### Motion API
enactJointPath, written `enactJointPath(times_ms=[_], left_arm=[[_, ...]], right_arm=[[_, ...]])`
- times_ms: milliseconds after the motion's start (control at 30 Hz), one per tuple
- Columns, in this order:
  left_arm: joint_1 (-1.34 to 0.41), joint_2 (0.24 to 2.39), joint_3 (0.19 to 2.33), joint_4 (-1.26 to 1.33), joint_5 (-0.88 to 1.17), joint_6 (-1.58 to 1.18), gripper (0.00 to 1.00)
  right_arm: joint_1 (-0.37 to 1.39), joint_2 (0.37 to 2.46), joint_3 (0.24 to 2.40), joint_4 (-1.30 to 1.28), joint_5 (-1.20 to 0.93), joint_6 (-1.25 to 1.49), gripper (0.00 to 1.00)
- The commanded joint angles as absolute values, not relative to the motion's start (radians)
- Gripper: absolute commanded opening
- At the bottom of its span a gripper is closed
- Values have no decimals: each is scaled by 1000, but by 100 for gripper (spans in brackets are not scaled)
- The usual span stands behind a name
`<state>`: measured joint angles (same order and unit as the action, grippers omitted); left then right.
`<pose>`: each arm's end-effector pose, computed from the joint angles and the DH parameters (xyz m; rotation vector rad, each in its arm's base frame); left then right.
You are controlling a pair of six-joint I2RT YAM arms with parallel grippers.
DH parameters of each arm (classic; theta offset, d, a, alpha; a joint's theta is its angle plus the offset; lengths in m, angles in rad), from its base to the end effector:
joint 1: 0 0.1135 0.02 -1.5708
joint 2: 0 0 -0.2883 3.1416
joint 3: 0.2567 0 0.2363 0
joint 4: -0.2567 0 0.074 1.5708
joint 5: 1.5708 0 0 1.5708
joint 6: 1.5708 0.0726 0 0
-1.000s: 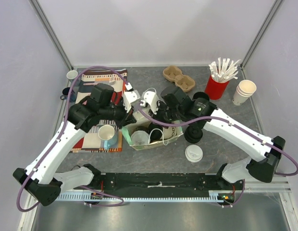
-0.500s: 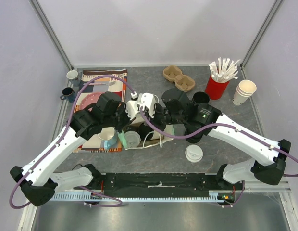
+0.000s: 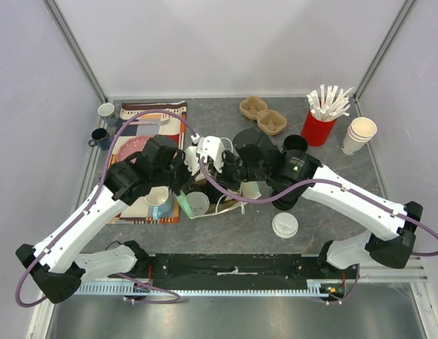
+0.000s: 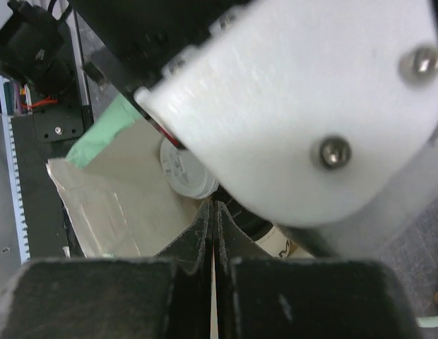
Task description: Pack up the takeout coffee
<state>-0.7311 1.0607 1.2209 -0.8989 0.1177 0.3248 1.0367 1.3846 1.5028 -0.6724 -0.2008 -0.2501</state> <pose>0.1457 -0.1421 0.3624 1.2246 1.9796 -0.3417 0.1453 0.2741 0.4070 -1.4088 1.6745 0.6698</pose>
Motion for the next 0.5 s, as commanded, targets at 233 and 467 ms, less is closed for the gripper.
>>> enactJointPath(times_ms=[233, 467], left_arm=[[-623, 1124, 1281, -873, 366, 141, 2], [-589, 1147, 1267, -874, 423, 117, 2]], right_arm=[[1005, 1391, 1632, -586, -199, -164, 0], [861, 1379, 1747, -462, -189, 42, 21]])
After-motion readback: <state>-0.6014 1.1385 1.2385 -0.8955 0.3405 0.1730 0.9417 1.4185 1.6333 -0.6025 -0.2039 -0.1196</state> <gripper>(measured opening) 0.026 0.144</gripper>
